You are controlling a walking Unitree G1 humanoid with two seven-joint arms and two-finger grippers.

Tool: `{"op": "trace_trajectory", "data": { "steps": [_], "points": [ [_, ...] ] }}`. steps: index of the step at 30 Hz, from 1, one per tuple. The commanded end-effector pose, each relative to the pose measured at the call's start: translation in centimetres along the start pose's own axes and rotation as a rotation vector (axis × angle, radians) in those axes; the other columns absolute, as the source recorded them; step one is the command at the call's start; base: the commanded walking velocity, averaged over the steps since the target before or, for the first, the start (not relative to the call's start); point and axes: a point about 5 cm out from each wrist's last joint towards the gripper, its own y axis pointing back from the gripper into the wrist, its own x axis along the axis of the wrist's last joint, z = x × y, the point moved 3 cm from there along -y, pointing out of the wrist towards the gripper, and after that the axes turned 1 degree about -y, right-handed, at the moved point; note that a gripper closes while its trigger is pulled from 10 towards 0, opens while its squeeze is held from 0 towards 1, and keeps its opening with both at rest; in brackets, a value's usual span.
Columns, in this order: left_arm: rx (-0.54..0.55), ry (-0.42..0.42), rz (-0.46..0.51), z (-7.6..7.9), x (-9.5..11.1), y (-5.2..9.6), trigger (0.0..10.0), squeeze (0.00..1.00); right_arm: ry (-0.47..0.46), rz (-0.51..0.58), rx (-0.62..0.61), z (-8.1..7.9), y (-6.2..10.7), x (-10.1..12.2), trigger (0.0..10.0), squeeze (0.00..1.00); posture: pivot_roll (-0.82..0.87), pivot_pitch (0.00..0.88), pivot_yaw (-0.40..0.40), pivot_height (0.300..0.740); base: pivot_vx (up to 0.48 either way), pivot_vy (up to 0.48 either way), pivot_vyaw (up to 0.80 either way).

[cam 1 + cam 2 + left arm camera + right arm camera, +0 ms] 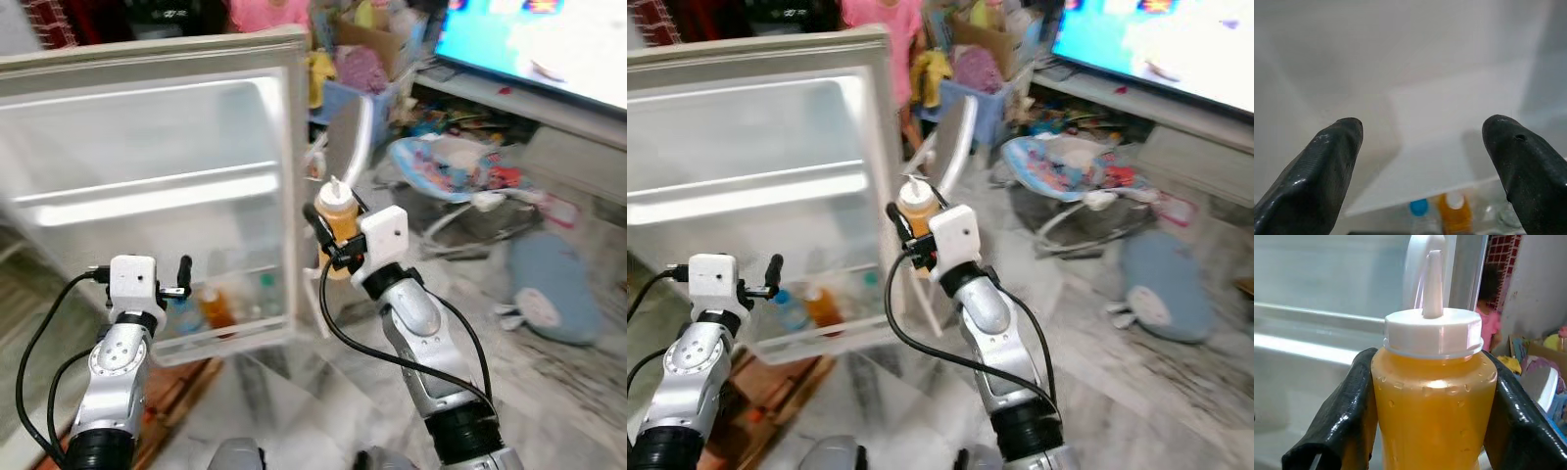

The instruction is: Restocking fridge

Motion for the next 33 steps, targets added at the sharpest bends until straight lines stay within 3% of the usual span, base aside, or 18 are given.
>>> {"op": "trace_trajectory", "data": {
  "steps": [1, 3, 8, 13, 18, 23, 31, 33],
  "points": [
    [-0.049, -0.006, 0.004, 0.9, 0.3, -0.1, 10.0, 0.0, 0.008, -0.01, -0.037, 1.0, 0.4, -0.3, 10.0, 0.0, 0.07, 0.032, -0.02, 0.74, 0.0, 0.48, 0.0],
    [-0.082, 0.062, -0.018, 1.3, 0.1, 0.0, 10.0, 0.0, 0.023, -0.012, -0.041, 1.1, 0.3, -0.3, 10.0, 0.0, 0.08, 0.031, -0.023, 0.74, 0.0, 0.471, 0.0],
    [-0.102, 0.054, -0.013, 1.4, 0.2, 0.2, 10.0, 0.0, 0.035, -0.003, -0.056, 1.4, 0.0, 0.0, 10.0, 0.0, 0.08, 0.028, -0.025, 0.74, 0.0, 0.467, 0.0],
    [-0.123, 0.092, -0.025, 1.7, 0.2, 0.3, 10.0, 0.0, 0.065, -0.039, -0.095, 1.9, 0.0, -0.5, 10.0, 0.0, 0.08, 0.028, -0.026, 0.74, 0.0, 0.0, 0.0],
    [-0.117, 0.034, 0.025, 1.4, 0.8, 0.7, 10.0, 0.0, 0.048, -0.047, -0.106, 2.1, 0.2, -0.8, 10.0, 0.0, 0.08, 0.033, -0.024, 0.74, 0.0, 0.0, 0.0],
    [-0.119, 0.031, 0.015, 1.4, 0.7, 0.9, 10.0, 0.0, 0.083, -0.047, -0.112, 2.4, 0.3, -0.9, 10.0, 0.0, 0.08, 0.034, -0.024, 0.74, 0.0, 0.0, 0.0],
    [-0.186, 0.029, -0.002, 2.4, 0.7, 1.1, 10.0, 0.0, 0.08, -0.06, -0.14, 2.8, 0.3, -1.1, 10.0, 0.0, 0.08, 0.034, -0.02, 0.74, 0.0, 0.0, 0.67],
    [-0.18, 0.004, 0.041, 2.4, 1.3, 1.7, 10.0, 0.0, 0.073, -0.058, -0.153, 3.1, 0.5, -1.1, 10.0, 0.0, 0.08, 0.037, -0.016, 0.74, 0.0, 0.0, 0.0]
  ]
}}
